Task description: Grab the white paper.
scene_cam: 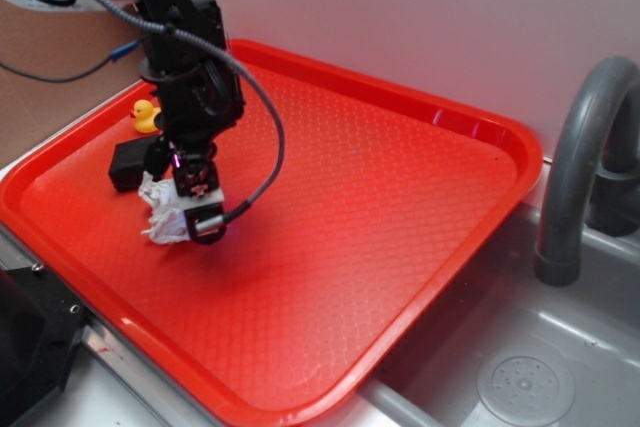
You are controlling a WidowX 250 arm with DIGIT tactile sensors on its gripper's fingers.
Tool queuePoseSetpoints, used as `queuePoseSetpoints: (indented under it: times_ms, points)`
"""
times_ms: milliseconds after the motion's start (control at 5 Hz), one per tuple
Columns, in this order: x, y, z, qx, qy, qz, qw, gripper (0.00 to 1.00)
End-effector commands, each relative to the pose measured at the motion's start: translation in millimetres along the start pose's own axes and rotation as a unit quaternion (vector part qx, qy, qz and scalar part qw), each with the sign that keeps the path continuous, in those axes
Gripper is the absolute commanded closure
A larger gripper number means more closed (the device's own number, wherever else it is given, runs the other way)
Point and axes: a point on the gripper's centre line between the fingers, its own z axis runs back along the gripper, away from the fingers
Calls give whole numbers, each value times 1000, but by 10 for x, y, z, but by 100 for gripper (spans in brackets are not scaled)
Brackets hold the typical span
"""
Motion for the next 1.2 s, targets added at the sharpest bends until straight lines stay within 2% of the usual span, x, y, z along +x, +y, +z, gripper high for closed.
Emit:
queuePoseSetpoints:
  times_ms: [0,200,600,800,1000]
  points:
    - [-139,143,-128,11,50,20,999,0]
    - [-161,116,-150,9,55,16,998,100]
    - [-184,126,46,15,45,19,999,100]
    - [-90,201,560,38,37,117,992,100]
    - [33,253,1096,28,-3,211,977,100]
